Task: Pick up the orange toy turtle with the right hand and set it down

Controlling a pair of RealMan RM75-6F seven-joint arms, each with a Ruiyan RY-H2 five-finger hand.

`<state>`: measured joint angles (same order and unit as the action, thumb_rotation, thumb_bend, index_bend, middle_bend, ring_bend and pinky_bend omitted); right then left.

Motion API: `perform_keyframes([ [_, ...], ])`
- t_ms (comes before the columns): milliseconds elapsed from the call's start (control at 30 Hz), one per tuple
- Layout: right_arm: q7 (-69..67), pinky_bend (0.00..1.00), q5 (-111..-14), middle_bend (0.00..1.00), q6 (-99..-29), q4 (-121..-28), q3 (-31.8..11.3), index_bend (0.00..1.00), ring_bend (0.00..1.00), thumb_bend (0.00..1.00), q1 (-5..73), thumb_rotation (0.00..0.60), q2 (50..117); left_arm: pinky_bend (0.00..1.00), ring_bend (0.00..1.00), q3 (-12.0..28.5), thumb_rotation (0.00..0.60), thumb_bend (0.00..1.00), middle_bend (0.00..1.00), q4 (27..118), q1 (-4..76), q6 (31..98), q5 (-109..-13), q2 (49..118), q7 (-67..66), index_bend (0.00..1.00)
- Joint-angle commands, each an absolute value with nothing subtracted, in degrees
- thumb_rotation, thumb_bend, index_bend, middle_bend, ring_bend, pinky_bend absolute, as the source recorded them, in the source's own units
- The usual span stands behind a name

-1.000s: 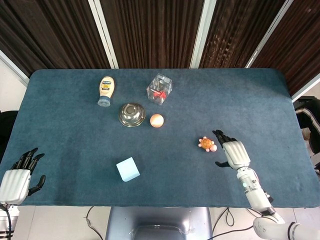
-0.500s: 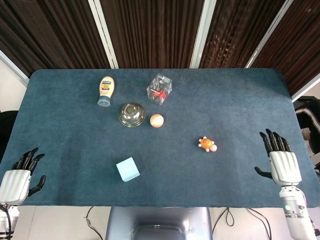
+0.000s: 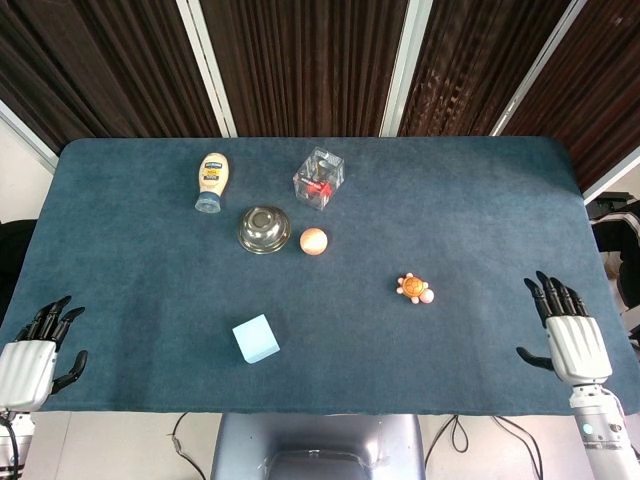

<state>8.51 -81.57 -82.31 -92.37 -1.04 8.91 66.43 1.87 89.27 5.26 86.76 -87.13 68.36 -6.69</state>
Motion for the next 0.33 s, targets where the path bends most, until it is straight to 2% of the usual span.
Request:
perform_keyframes([
  [33, 8.18, 0.22, -82.86, 0.10, -82.68, -92.10, -0.59, 0.04, 0.04, 0.05, 8.52, 0.600, 66.43, 0.33, 0.11, 2.00, 0.600, 0.39, 0.08, 89.21, 5.17, 86.84, -86.91, 68.35, -6.34, 0.19],
  [333, 7.07, 0.22, -83.89, 0.10, -82.45, -91.94, -0.66, 0.04, 0.04, 0.05, 8.19, 0.600, 66.15, 0.33, 0.10, 1.87, 0.600, 0.39, 0.08, 89.19, 5.37, 86.62, -87.42, 68.39, -6.42, 0.19],
])
